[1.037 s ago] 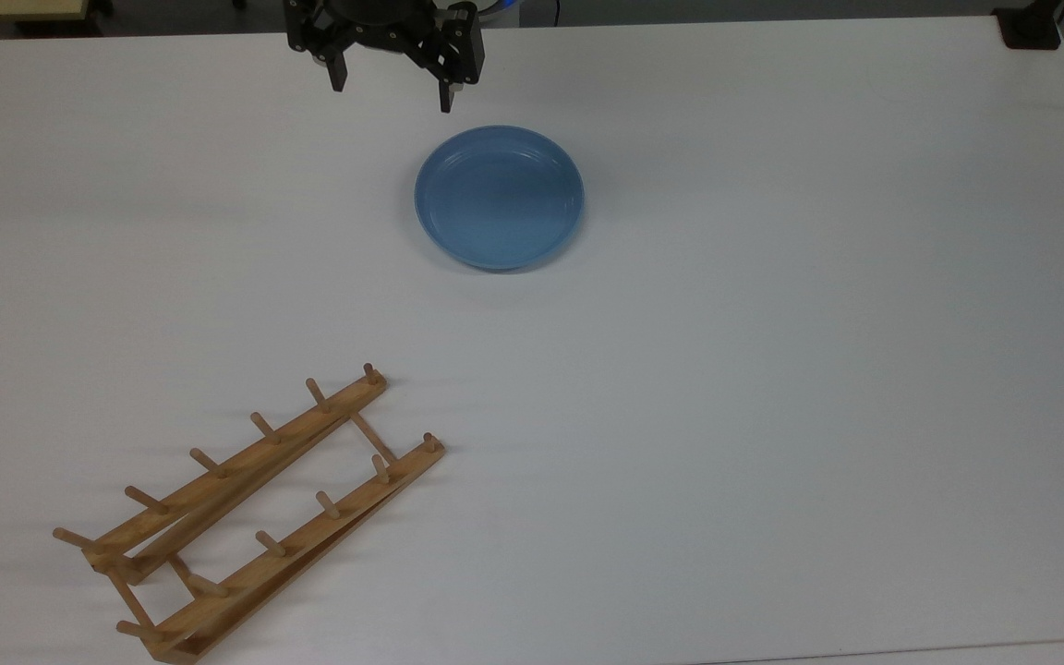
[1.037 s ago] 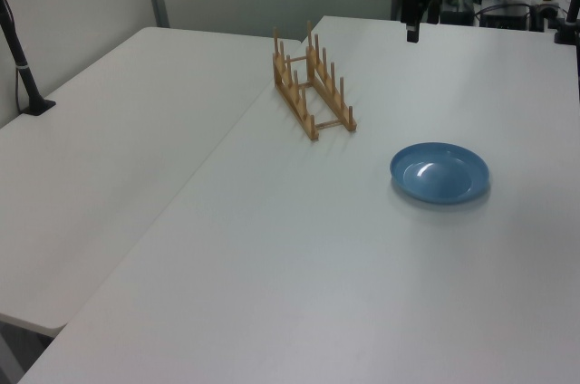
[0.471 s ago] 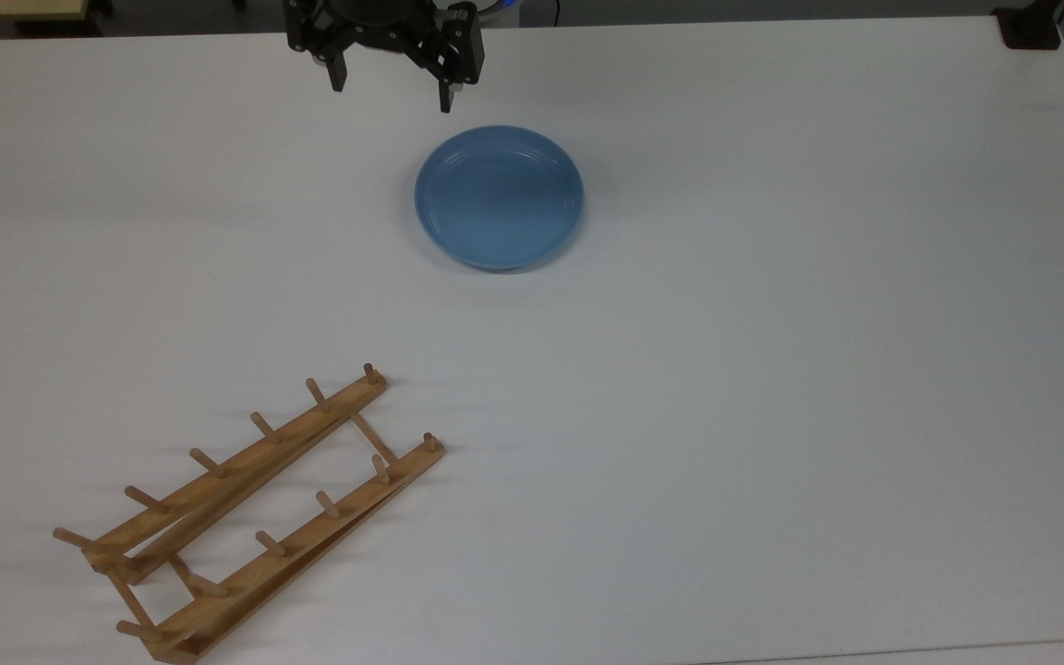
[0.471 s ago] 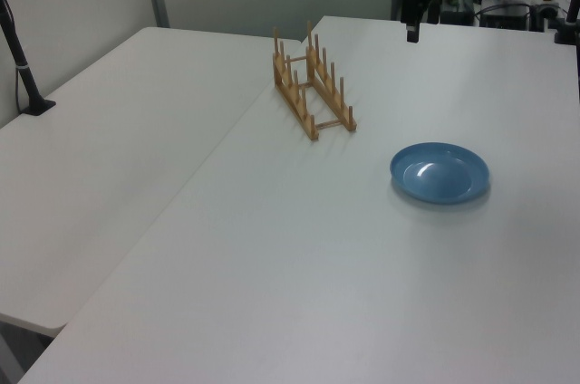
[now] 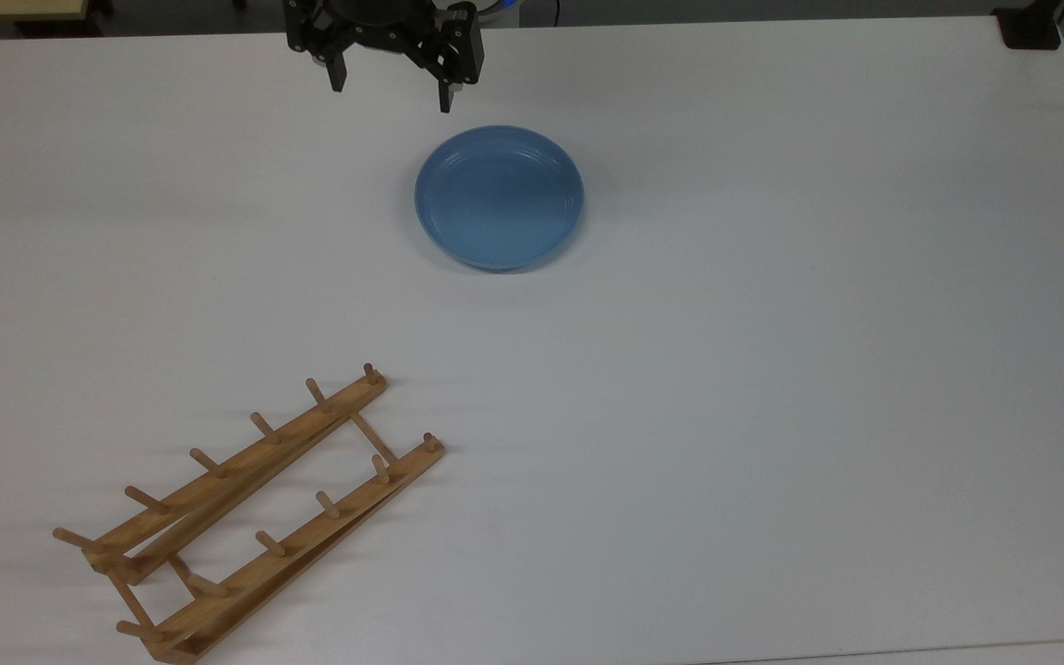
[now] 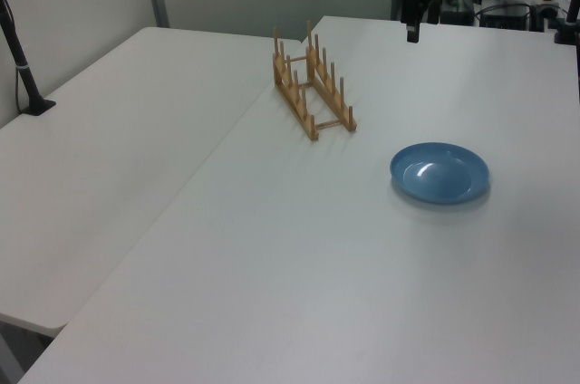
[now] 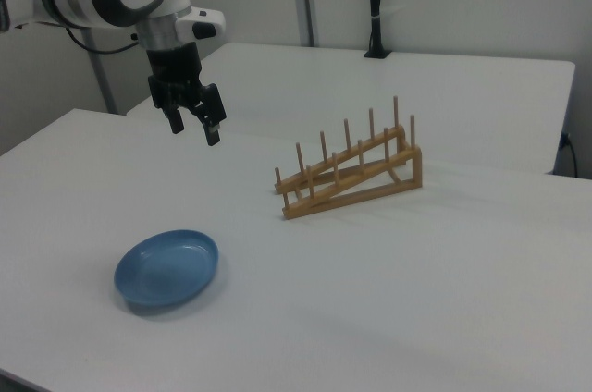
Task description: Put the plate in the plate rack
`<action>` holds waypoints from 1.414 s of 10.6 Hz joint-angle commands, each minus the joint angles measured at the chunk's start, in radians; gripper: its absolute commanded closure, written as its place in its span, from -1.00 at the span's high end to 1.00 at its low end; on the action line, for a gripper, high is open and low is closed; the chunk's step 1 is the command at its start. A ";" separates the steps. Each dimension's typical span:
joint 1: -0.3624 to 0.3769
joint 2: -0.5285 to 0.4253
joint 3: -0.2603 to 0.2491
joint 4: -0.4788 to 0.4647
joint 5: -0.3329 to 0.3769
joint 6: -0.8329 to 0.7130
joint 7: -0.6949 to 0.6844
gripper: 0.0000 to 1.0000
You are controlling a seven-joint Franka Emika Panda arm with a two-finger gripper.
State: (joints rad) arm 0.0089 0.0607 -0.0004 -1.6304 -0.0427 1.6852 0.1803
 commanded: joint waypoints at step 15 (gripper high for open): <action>0.081 0.280 -0.001 -0.175 -0.196 0.122 -0.433 0.09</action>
State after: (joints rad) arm 0.0495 0.2999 0.0026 -1.7829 -0.2027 1.7783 -0.2259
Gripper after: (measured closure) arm 0.238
